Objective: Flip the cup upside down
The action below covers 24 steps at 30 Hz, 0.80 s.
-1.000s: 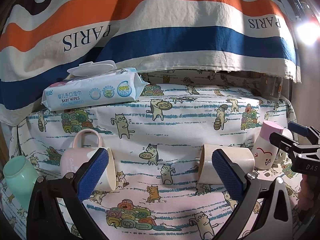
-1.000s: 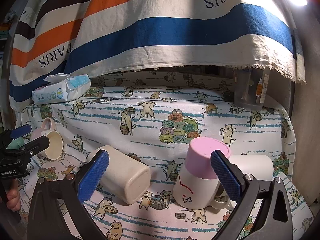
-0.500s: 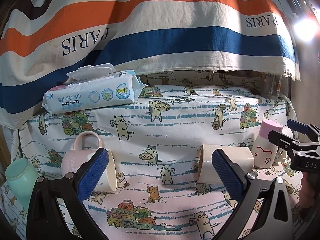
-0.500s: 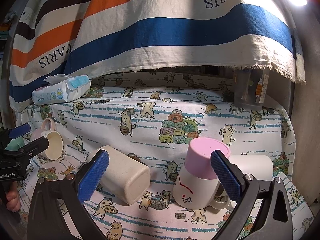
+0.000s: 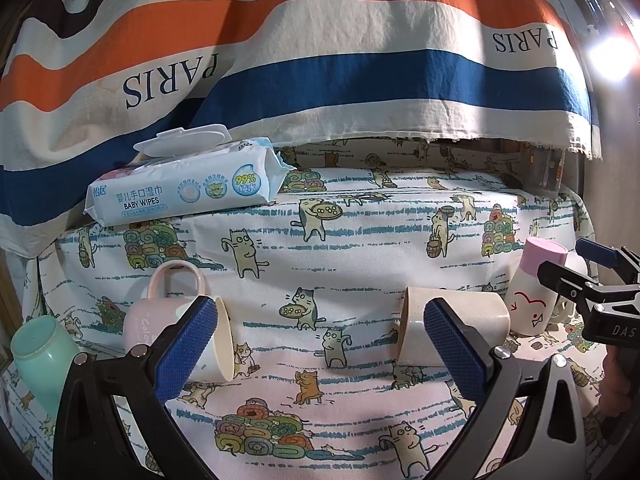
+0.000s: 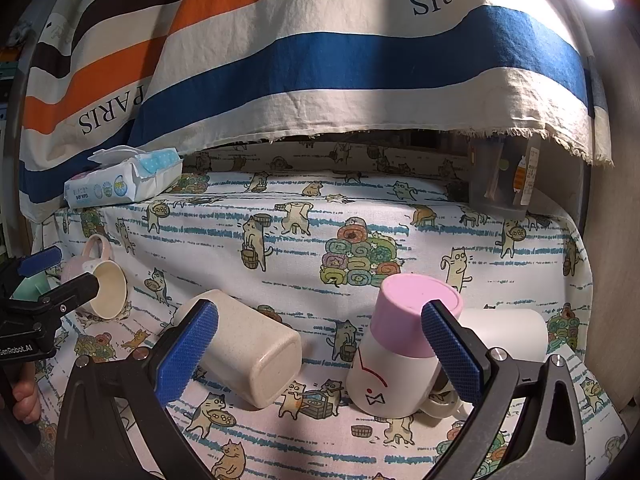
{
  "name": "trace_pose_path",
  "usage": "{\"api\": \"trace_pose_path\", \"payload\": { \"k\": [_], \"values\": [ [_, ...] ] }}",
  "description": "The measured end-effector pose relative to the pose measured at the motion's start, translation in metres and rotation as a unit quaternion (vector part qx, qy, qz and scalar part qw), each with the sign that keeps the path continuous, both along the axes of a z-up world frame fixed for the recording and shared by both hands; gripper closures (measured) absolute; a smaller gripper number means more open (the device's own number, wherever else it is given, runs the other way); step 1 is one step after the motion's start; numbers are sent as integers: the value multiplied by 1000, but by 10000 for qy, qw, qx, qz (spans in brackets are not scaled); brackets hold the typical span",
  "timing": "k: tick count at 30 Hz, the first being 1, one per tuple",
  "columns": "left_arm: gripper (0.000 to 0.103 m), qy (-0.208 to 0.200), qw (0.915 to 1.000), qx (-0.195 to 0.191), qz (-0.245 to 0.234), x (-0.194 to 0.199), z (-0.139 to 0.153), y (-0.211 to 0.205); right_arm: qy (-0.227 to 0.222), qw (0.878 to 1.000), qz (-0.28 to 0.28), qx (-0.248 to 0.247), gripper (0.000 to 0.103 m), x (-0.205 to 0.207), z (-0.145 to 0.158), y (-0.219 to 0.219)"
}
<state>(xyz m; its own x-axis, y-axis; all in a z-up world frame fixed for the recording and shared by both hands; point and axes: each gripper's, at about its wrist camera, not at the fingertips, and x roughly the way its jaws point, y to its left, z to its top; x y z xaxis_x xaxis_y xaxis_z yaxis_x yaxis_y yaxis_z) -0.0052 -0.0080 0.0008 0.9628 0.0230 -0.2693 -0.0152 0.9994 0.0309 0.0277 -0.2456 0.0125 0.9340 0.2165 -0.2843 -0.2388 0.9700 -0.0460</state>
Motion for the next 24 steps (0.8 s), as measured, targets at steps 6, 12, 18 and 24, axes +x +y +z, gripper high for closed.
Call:
{"api": "trace_pose_path", "payload": {
  "k": [6, 12, 18, 24],
  "values": [
    [0, -2, 10000, 3, 2, 0, 0, 0, 2, 10000, -2, 5, 1, 0, 0, 0],
    [0, 16, 10000, -19, -29, 1, -1, 0, 7, 10000, 1, 11, 1, 1, 0, -1],
    [0, 42, 10000, -39, -24, 1, -1, 1, 15, 10000, 2, 16, 1, 1, -1, -1],
    [0, 47, 10000, -30, -16, 1, -1, 0, 17, 10000, 3, 11, 1, 1, -1, -1]
  ]
}}
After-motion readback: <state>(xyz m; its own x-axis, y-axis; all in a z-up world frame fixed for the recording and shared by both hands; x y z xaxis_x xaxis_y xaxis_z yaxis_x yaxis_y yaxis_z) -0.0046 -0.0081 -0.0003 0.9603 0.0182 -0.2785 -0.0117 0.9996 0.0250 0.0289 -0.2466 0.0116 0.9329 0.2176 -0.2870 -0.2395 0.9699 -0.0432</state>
